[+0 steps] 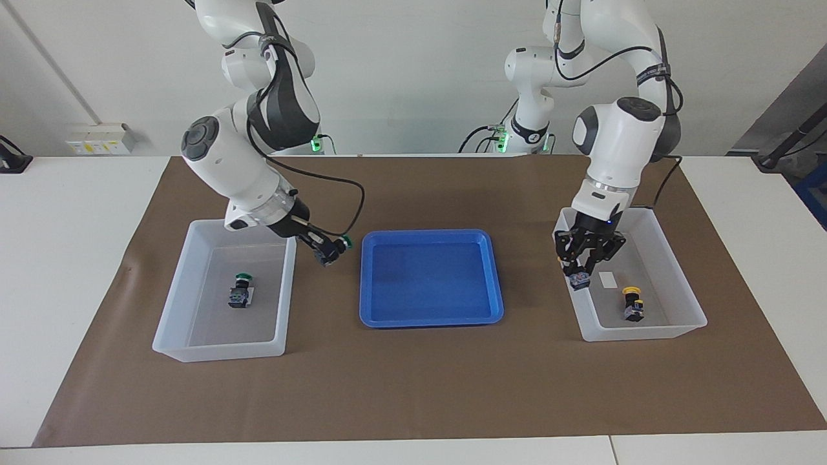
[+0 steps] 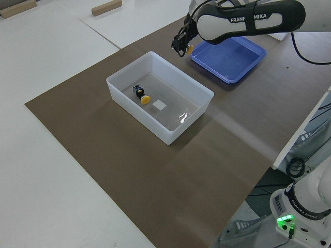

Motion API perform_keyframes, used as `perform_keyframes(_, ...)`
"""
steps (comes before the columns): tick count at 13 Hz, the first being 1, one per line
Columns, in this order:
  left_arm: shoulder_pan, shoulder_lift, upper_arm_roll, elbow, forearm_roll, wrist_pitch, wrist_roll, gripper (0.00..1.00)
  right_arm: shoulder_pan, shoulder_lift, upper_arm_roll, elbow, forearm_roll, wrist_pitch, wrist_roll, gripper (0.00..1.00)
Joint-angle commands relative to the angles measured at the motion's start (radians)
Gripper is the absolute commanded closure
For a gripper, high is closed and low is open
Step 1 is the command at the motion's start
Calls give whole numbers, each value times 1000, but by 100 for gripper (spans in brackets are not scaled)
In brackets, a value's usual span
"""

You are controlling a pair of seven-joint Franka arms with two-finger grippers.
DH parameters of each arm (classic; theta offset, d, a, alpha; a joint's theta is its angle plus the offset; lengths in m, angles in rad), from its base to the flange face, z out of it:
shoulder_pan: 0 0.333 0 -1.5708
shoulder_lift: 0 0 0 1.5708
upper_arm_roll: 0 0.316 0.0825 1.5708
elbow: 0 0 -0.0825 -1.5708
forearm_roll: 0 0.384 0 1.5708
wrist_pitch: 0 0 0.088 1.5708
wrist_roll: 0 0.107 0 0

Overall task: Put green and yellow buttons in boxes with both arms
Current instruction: 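Carry the yellow button to the left box while the right gripper carries green, then release the yellow button in the left box while the right gripper releases green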

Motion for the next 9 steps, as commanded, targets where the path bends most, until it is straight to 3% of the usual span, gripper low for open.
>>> perform_keyframes(1,81,-12,-11,-2,-5,-10,118,100,-89,17,9,11,-138,13,-263,100)
perform_keyframes(3,125,-6,-11,-9,-39,26,212,100,-150,26,9,-11,-218,80,-429,100)
perform_keyframes(5,164,8,-11,-20,-98,56,327,100,-211,58,9,-34,-220,140,-572,100)
perform_keyframes(9,196,69,-13,-26,-213,95,508,100,-248,63,9,-173,-219,310,-703,100)
